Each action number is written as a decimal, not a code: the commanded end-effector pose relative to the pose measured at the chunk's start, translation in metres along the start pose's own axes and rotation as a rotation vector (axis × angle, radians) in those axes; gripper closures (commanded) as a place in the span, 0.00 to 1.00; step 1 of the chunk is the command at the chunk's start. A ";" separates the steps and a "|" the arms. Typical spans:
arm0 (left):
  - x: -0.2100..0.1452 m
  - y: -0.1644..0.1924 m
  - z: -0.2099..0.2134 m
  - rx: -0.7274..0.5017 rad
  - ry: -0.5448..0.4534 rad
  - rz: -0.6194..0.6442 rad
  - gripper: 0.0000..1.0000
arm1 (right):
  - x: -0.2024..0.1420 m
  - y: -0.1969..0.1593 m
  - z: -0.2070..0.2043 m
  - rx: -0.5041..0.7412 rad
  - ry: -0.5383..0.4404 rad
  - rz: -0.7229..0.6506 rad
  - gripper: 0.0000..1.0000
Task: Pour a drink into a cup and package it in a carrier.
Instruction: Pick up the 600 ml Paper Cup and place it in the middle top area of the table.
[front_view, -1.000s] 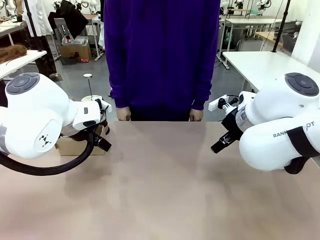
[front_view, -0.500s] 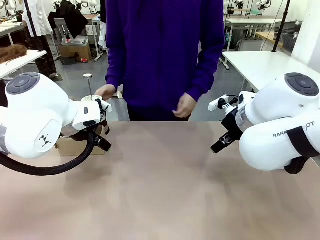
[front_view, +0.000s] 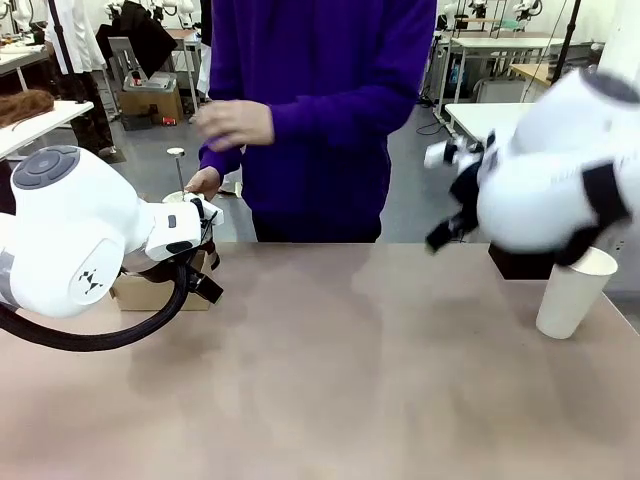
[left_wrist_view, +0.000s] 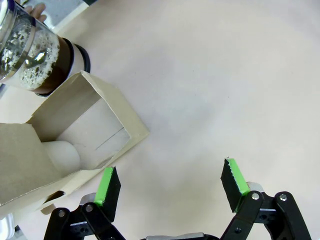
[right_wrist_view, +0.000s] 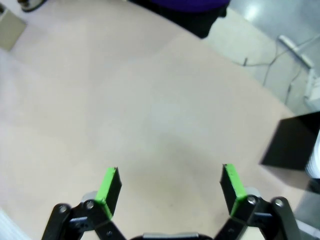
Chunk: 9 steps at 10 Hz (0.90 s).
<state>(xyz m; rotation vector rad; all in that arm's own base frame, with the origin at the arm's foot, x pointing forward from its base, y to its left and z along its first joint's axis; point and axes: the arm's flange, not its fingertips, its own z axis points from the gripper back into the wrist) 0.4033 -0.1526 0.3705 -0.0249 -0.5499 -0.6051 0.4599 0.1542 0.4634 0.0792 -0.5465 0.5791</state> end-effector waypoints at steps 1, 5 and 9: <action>0.000 0.000 0.000 0.000 0.000 0.000 0.00 | 0.046 -0.064 0.038 0.123 -0.001 -0.004 0.00; 0.000 0.000 0.000 0.000 0.000 0.000 0.00 | -0.002 -0.194 0.123 0.495 -0.236 0.118 0.00; 0.000 0.000 0.000 0.000 0.000 0.000 0.00 | -0.137 -0.278 0.134 0.618 -0.552 0.188 0.00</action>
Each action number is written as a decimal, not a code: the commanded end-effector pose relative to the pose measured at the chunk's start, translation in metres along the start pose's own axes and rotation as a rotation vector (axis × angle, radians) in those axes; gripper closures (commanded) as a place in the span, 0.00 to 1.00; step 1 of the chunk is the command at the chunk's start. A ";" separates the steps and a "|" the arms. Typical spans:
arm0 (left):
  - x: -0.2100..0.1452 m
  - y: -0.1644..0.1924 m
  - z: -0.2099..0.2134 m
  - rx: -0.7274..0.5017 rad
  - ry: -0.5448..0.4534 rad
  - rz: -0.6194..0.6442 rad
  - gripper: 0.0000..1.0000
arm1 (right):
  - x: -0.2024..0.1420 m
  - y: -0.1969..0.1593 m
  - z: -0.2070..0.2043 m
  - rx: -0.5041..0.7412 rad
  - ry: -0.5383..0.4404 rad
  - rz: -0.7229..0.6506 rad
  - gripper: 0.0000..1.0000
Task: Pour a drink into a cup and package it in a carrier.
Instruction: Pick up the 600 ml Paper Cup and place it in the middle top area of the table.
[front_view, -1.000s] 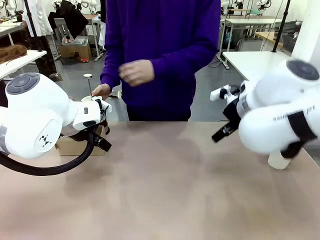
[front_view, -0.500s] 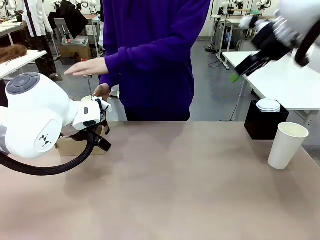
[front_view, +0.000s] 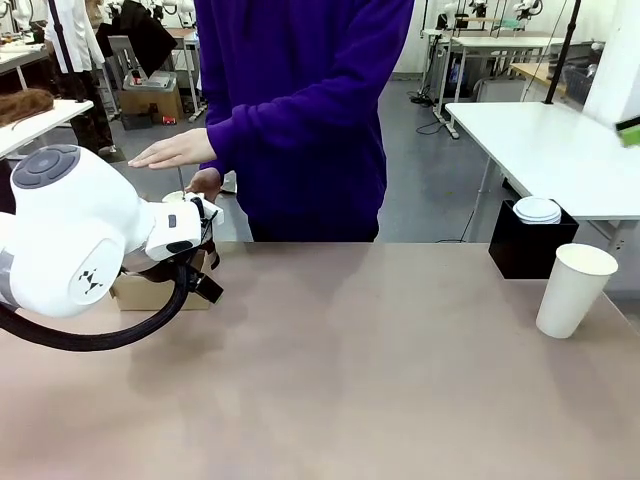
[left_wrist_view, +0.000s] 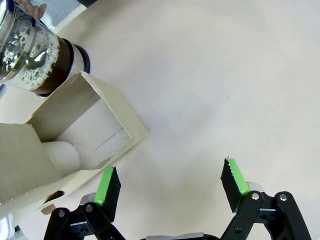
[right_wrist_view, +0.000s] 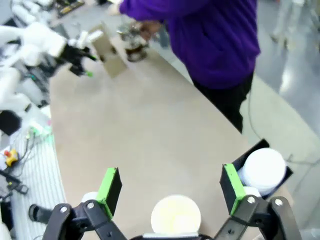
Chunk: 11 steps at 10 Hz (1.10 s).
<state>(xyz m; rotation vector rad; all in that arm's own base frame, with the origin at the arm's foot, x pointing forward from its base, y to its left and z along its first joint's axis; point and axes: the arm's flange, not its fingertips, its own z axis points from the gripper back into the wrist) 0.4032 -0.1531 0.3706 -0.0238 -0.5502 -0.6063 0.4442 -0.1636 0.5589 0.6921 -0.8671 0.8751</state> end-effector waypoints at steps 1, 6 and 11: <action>0.000 0.001 0.000 -0.001 0.000 0.002 0.00 | -0.069 -0.025 0.006 0.080 -0.173 0.070 0.00; 0.000 0.001 0.000 -0.001 0.000 0.002 0.00 | -0.155 -0.050 0.001 0.071 -0.435 0.079 0.00; 0.000 0.001 0.000 -0.001 0.000 0.002 0.00 | -0.170 -0.038 -0.002 0.063 -0.397 0.073 0.00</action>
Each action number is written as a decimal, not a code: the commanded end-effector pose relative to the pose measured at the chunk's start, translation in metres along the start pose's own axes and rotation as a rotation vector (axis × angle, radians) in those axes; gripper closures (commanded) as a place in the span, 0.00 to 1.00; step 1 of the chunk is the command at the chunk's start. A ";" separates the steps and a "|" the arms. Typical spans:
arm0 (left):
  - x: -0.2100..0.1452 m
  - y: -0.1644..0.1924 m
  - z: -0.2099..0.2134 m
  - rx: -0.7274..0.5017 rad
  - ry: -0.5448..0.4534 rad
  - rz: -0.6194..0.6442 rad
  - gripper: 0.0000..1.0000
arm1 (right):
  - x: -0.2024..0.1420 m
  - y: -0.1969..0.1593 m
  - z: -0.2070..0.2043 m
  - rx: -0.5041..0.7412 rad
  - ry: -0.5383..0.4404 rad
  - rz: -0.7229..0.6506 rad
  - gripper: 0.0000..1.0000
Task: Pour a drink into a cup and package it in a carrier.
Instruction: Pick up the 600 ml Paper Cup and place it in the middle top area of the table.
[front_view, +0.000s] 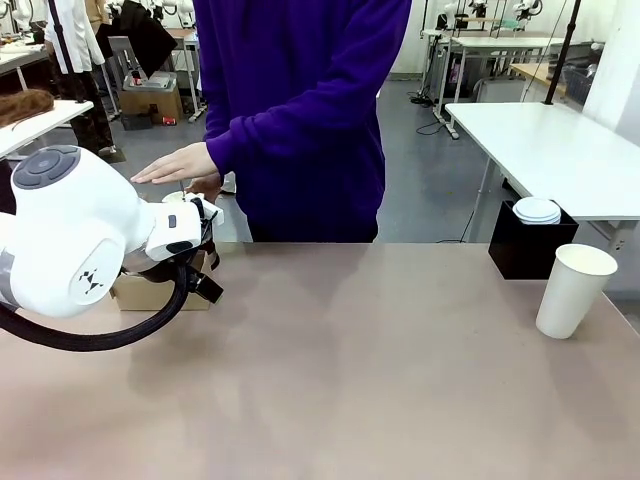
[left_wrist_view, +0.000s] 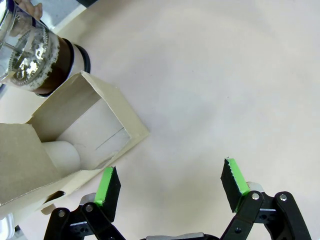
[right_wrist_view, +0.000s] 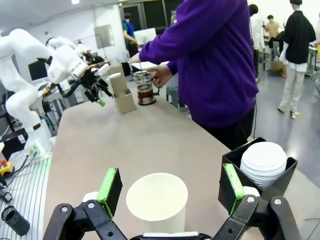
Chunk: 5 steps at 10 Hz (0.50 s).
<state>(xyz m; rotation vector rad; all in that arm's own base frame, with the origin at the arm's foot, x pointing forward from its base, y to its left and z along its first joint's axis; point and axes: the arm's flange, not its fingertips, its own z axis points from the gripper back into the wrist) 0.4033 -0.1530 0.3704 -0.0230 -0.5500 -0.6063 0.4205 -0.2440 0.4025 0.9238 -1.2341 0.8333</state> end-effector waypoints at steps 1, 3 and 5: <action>0.000 0.001 0.000 -0.001 -0.001 0.002 0.00 | 0.001 -0.001 -0.003 0.004 -0.002 0.001 0.00; 0.000 0.001 0.000 -0.001 -0.001 0.002 0.00 | -0.037 0.001 0.009 0.036 -0.080 0.091 0.00; 0.000 0.001 0.000 -0.001 -0.001 0.002 0.00 | -0.063 0.008 0.013 0.026 -0.100 0.132 0.00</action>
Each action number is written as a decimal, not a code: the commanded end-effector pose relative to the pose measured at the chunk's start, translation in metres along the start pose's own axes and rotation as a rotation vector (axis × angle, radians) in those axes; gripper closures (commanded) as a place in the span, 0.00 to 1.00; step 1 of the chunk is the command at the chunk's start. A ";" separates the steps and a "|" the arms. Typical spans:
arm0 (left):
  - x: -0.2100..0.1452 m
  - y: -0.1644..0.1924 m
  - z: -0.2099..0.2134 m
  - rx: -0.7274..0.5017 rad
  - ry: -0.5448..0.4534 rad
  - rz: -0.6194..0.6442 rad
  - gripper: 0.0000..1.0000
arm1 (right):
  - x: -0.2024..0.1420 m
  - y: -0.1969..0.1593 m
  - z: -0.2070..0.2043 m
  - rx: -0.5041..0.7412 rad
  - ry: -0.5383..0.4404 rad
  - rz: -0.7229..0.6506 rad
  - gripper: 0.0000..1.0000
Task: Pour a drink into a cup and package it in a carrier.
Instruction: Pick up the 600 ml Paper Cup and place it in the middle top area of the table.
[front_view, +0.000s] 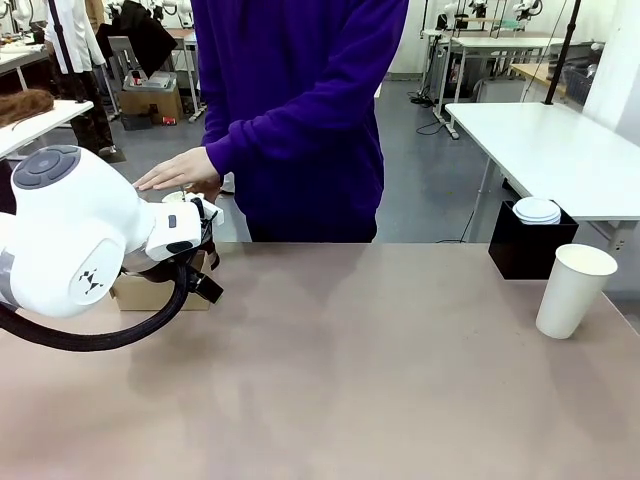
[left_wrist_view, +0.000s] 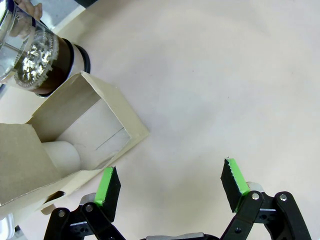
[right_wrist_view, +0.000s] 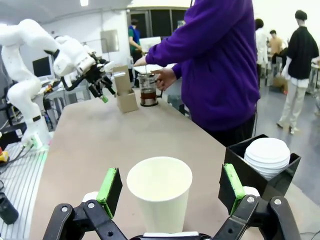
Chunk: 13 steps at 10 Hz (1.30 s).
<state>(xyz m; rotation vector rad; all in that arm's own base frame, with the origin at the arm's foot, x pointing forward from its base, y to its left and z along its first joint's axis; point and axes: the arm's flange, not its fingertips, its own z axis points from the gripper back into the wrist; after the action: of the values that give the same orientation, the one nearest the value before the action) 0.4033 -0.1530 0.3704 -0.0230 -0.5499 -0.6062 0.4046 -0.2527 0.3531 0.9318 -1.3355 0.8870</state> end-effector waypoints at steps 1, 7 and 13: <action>0.000 0.001 0.000 -0.001 -0.001 0.002 0.00 | -0.024 0.004 0.006 -0.001 -0.030 0.075 0.00; 0.000 0.001 0.000 -0.001 -0.001 0.002 0.00 | -0.086 0.012 -0.023 -0.014 0.019 0.052 0.00; 0.000 0.001 0.000 -0.001 -0.001 0.002 0.00 | -0.109 0.007 -0.059 -0.082 0.006 0.003 0.00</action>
<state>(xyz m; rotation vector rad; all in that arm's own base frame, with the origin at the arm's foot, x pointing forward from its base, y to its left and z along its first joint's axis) 0.4033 -0.1530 0.3704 -0.0229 -0.5499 -0.6061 0.4122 -0.2054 0.2454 0.8924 -1.3382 0.8511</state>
